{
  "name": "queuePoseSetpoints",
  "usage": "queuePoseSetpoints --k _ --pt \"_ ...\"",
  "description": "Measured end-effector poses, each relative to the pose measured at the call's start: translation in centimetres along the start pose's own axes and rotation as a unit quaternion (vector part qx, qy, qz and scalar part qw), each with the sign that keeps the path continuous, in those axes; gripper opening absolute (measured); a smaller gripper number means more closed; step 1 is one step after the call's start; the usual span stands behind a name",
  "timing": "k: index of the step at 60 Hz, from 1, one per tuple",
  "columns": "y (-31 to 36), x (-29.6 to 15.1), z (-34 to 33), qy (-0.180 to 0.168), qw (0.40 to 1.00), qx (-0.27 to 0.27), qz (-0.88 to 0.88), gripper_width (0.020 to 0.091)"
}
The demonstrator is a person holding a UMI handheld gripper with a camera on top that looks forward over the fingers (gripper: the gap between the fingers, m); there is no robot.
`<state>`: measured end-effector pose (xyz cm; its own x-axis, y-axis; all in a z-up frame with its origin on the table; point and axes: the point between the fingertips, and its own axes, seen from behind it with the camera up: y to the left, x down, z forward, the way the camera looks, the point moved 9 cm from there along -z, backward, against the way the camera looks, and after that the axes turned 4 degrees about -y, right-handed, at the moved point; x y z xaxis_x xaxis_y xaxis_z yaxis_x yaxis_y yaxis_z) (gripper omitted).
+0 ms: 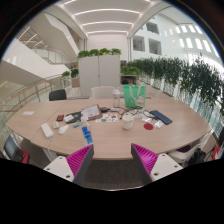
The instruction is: Pour water
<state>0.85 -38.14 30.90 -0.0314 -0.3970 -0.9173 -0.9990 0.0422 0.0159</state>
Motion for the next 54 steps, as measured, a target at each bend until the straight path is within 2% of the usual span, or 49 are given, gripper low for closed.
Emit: queuePoseSetpoints --k 6,14,28,35,40,42,43,45,46,47,48,51,54 --pt "4.0 2.3 3.3 -0.009 1.000 -0.024 -0.008 0.0826" --pt "8.6 4.9 10.0 -0.051 0.997 -0.054 -0.014 0.0828" --pt "13.9 8.8 26.7 -0.084 0.996 -0.028 -0.009 0.0827" --pt "15.0 8.9 33.2 -0.085 0.996 -0.016 -0.025 0.0828" --pt "15.2 8.0 36.3 -0.107 0.994 -0.013 -0.024 0.0830" --pt "15.3 7.8 37.1 -0.115 0.993 -0.015 -0.029 0.0796" --pt "15.2 7.6 37.4 -0.117 0.992 -0.014 -0.032 0.0751" --pt "15.3 7.5 38.0 -0.118 0.992 -0.018 -0.038 0.0615" --pt "15.3 7.6 38.2 -0.115 0.992 -0.022 -0.036 0.0579" --pt "15.5 7.7 38.6 -0.110 0.993 -0.027 -0.031 0.0514" --pt "15.5 7.9 38.7 -0.098 0.994 -0.029 -0.027 0.0486" --pt "15.0 8.3 39.0 -0.088 0.996 -0.021 -0.014 0.0483" --pt "15.0 8.6 39.1 -0.091 0.995 -0.037 -0.005 0.0461"
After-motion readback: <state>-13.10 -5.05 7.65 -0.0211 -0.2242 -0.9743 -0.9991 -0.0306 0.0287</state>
